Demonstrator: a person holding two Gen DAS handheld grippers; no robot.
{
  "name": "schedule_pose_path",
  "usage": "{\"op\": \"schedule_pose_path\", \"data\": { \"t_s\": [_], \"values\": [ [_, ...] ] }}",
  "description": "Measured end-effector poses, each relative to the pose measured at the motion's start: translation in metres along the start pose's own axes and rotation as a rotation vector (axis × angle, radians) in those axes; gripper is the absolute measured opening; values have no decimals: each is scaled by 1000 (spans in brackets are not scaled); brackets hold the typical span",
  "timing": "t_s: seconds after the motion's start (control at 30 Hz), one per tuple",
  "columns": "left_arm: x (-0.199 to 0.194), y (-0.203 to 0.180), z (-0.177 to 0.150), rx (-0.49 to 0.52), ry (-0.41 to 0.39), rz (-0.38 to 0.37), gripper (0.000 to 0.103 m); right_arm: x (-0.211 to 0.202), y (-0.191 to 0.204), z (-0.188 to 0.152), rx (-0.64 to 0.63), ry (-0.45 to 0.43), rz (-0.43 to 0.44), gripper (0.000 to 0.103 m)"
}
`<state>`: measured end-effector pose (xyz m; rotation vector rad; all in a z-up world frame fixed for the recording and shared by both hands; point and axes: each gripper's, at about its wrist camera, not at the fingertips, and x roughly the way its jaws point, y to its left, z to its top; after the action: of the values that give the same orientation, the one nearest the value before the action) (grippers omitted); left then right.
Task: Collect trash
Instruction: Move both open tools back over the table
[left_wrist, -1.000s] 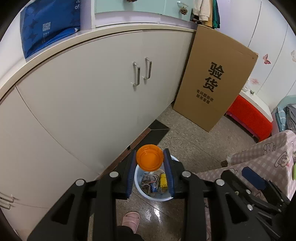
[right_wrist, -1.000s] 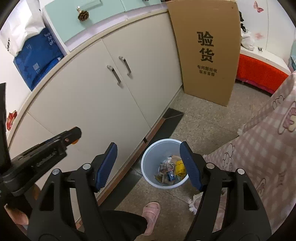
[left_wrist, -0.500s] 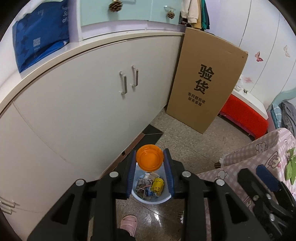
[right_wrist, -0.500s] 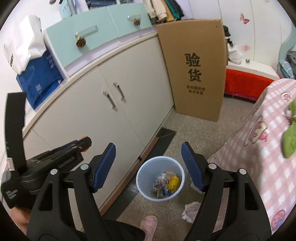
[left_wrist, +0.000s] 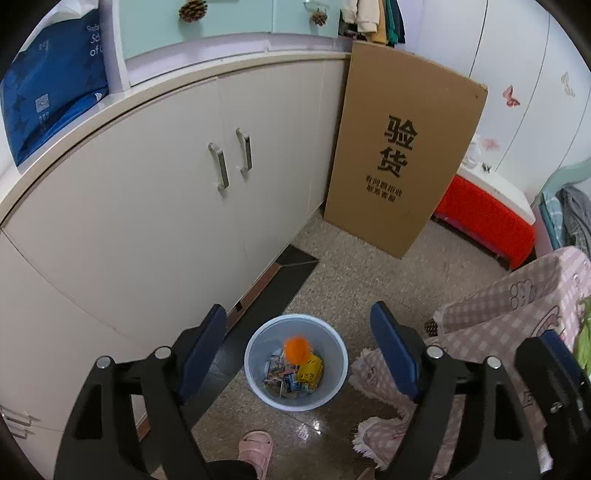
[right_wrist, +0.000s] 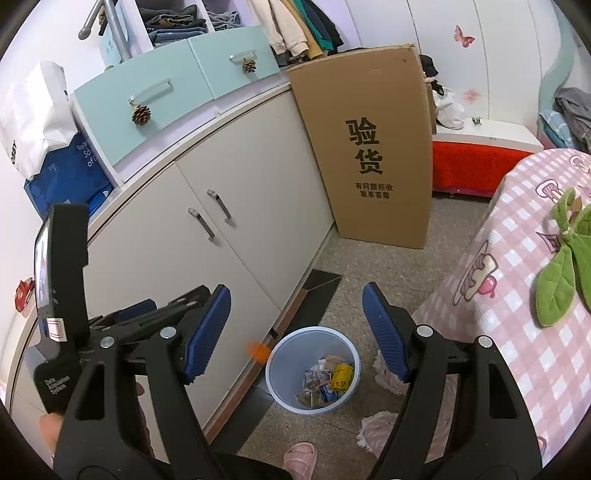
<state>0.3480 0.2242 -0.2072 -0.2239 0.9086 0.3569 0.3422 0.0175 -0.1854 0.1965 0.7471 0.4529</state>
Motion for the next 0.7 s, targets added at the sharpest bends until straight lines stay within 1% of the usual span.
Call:
{"op": "schedule_pose_path", "data": {
  "t_s": [0.1,0.3,0.53,0.7],
  "values": [
    [1,4,-5,-16,17,5,79,-2,-2,-1,5,3,-3,73],
    [-11,8,-9,-30,10,1,79,-13,-1,-1,9,-6,-3,73],
    [-46,0,-12,-27,-32,-33,79,-48,-2,2,9,-53,-8,73],
    [-81,-20,-17,2,-79,-75,79,-86,-13,2,22,-107,-25,75]
  ]
}}
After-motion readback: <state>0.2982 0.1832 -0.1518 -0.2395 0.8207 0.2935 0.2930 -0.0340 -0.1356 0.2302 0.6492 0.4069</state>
